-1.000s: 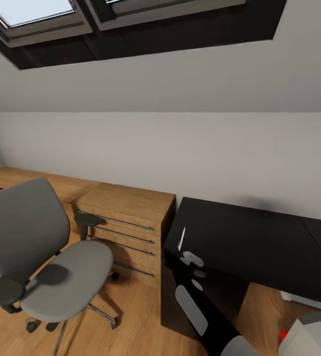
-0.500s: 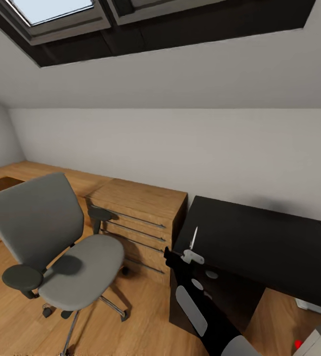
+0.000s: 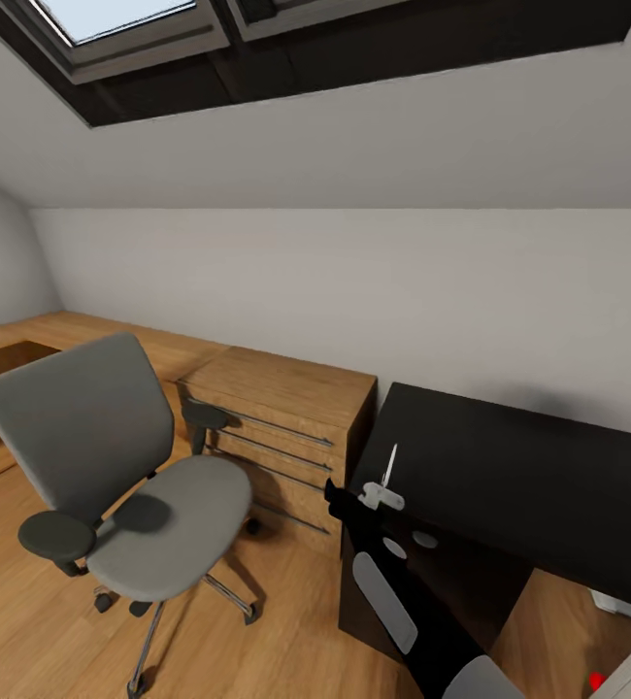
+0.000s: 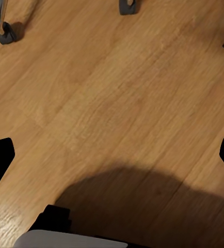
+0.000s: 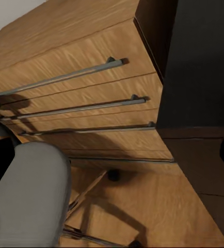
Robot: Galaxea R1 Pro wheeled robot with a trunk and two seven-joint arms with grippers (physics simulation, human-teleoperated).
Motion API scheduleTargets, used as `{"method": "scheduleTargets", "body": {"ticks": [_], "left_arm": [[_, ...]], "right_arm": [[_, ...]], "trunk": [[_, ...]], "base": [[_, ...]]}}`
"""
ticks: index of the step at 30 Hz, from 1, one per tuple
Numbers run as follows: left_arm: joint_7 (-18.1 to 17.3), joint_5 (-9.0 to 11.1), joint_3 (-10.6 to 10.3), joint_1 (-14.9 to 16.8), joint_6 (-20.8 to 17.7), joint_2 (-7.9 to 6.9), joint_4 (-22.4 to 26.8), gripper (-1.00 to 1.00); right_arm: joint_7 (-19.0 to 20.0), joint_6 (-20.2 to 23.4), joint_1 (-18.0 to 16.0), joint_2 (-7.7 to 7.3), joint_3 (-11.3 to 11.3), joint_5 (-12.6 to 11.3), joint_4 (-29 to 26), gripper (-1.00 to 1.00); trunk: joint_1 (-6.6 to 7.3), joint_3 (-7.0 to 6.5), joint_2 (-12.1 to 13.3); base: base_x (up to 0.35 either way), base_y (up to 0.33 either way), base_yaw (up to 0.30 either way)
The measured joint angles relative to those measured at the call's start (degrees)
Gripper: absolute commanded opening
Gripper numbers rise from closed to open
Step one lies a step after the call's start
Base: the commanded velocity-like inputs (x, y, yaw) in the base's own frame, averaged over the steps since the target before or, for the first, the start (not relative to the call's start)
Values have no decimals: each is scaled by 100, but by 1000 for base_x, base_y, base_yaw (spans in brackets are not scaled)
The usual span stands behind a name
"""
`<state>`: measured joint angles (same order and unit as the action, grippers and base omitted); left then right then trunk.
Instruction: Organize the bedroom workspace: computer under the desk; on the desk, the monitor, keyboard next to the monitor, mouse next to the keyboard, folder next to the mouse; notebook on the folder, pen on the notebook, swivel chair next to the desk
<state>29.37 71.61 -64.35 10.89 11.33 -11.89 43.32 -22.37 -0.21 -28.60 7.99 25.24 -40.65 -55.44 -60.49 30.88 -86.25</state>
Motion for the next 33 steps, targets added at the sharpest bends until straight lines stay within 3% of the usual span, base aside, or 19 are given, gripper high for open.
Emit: {"method": "scheduleTargets", "body": {"ticks": [4,10,16,20,25,27,28,33], "left_arm": [[3,0,0,1,0,0,-16,100],[4,0,0,1,0,0,-25,100],[5,-3,0,2,2,0,-27,100],[5,-11,0,0,7,0,-28,100],[5,-21,0,-1,10,0,-28,100],[5,-28,-1,-1,48,0,-25,100],[9,-40,-18,0,522,0,2,100],[11,-114,-128,0,905,-4,93,100]], "right_arm": [[4,314,-1,-69,-5,-20,-98,100],[2,539,4,-294,-10,-41,-363,100],[-11,575,7,-349,-22,-37,-459,100],[-317,607,3,-368,-22,42,-464,100],[-1191,699,-12,-364,-12,410,-427,100],[-1712,904,-26,-360,-10,709,-375,100],[-2199,1419,-79,-340,-13,1092,-38,100],[-2288,1508,-380,-259,-11,1210,694,100]], "trunk": [[0,1,0],[0,1,0],[0,2,0],[0,2,0],[0,2,0],[0,2,0],[0,2,0],[0,1,0]], "base": [[0,0,3],[0,0,1],[0,0,0],[0,0,0],[0,0,0],[0,0,0],[0,0,0],[0,0,0]]}}
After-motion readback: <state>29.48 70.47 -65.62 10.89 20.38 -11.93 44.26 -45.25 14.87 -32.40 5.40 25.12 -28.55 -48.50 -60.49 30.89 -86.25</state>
